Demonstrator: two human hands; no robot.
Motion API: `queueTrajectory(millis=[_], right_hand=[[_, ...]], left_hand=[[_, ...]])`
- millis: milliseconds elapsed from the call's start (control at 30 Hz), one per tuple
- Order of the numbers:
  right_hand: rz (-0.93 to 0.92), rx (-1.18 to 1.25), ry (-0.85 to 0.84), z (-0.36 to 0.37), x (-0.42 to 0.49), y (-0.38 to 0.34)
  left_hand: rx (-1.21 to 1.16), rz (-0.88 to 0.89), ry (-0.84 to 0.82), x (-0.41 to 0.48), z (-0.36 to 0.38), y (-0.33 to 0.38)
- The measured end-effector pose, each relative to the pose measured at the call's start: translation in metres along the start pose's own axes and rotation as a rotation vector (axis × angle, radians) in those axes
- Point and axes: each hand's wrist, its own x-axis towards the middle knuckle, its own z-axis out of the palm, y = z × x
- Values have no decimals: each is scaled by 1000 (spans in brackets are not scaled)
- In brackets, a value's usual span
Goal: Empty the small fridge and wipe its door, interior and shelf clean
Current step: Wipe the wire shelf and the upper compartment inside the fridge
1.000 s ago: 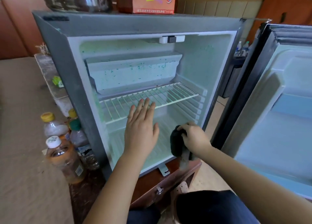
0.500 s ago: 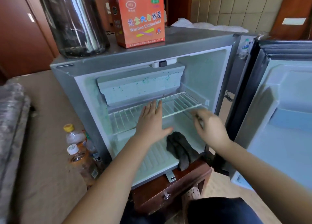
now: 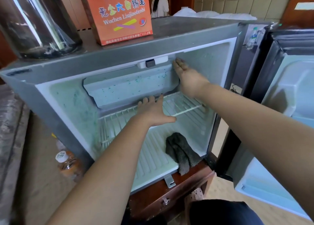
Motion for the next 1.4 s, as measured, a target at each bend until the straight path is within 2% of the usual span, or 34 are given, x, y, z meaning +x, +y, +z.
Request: queueTrajectory(millis=[433, 1400], right_hand=[[12, 6, -1, -2, 1, -2], [11, 0, 15, -2, 4, -1]], left_hand=[[-66, 14, -35, -14, -9, 1], [-11, 56, -97, -24, -13, 6]])
